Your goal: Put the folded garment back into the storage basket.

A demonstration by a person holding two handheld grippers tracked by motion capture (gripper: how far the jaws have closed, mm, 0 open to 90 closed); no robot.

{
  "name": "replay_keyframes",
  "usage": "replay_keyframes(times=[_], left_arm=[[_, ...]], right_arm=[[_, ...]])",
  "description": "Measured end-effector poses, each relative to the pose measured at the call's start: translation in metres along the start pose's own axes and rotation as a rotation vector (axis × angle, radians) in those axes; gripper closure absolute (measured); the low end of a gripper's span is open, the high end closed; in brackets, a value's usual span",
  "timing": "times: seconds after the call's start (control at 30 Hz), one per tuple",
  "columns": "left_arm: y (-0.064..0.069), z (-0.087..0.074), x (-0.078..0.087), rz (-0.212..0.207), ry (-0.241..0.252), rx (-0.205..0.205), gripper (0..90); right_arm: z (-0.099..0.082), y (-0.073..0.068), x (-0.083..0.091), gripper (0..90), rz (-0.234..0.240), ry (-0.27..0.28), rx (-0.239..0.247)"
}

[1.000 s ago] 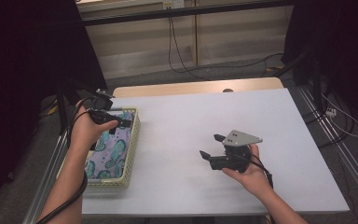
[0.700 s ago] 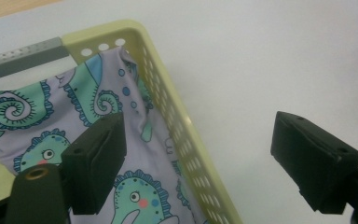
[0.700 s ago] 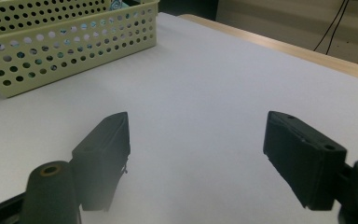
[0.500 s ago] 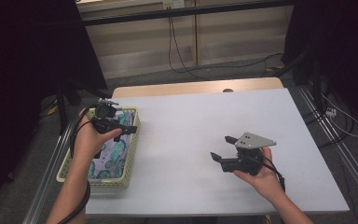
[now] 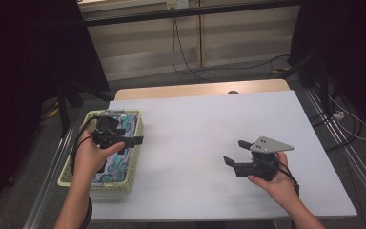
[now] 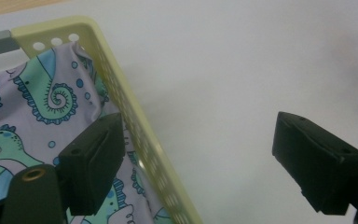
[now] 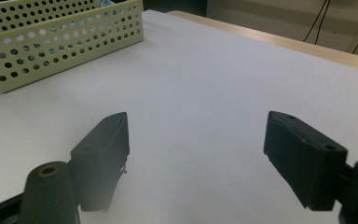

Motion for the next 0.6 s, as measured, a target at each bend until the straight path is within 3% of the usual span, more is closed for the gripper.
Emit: replay_keyframes(times=[0.43,0.6], left_arm=[[0.004,-0.018,0.005,-0.028,0.023,-0.008,15.8],[0.004,-0.025,0.008,-0.035,0.065,0.004,15.4]], right_arm=[[-0.01,0.008,0.011,22.4,-0.009,-0.025,0.005],[-0.012,0.012,0.015,22.4,-0.021,-0.024,0.005]])
Point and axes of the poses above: each handheld gripper's, and its own axes: x roughly backward along the jaws, z roughly out of its top, y roughly to its right, the point moved 3 cm from there along -x, roughly forward along the jaws, and after that the axes turned 4 degrees about -z, right-handed, at the moved point
